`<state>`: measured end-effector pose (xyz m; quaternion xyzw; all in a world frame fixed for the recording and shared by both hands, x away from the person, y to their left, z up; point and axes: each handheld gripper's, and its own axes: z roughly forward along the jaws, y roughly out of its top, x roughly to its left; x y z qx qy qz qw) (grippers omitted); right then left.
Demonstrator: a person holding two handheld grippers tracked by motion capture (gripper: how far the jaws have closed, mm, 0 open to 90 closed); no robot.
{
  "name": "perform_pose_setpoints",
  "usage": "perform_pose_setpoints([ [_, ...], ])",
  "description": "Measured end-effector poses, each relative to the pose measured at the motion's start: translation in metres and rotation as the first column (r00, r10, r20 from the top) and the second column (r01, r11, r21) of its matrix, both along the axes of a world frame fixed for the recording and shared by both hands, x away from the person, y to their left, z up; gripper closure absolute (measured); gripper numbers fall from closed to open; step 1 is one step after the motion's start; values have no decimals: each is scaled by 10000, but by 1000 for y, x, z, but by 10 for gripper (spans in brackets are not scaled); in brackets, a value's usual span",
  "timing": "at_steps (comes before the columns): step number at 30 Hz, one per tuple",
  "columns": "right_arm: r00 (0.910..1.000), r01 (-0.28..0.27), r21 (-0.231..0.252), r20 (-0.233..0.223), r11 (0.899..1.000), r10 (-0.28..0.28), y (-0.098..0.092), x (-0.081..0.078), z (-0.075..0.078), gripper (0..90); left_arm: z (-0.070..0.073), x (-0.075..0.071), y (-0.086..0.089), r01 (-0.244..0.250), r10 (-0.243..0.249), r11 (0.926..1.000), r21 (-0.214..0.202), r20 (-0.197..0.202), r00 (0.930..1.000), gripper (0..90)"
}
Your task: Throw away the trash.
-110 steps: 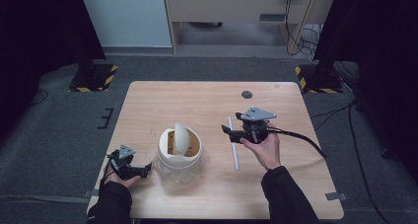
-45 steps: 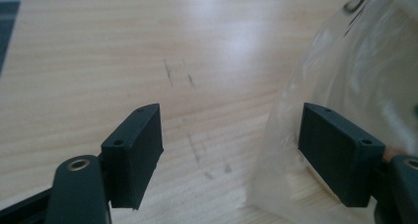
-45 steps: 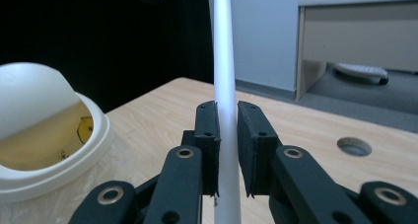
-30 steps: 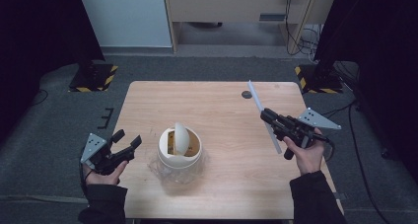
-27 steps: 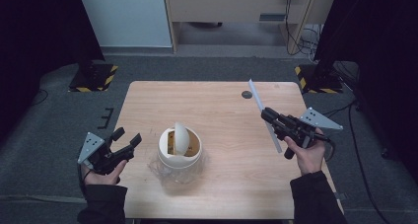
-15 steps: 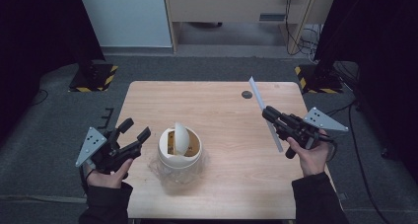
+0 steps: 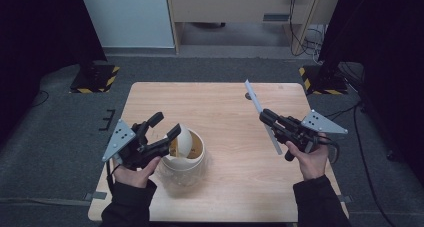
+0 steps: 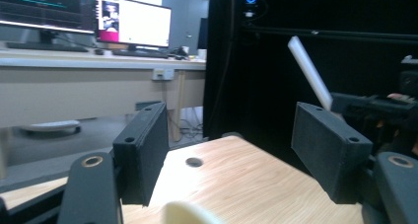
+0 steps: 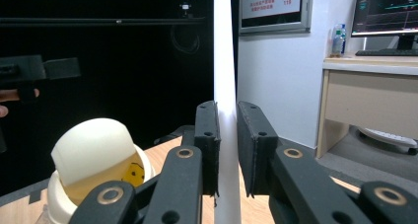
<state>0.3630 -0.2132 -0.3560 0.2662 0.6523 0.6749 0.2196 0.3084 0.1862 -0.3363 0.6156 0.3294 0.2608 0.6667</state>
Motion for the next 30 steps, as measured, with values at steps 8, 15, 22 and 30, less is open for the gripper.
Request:
perform_pose_setpoints([
  [8,9995,-323,-7,-43,9995,323,8,-2,-4,797,8,10,-41,687,-687,9976,65,41,9976,310],
  [15,9975,-699,-47,48,9975,700,18,-5,-5,797,8,16,-64,917,-917,9958,6,-49,9958,337],
  [22,9951,-984,155,16,9950,984,21,-7,-6,797,11,24,-82,1053,-1055,9943,-140,-148,9943,363],
  [30,9916,-1297,230,14,9913,1297,25,-8,-9,797,11,32,-101,1299,-1325,9900,-548,-486,9900,400],
])
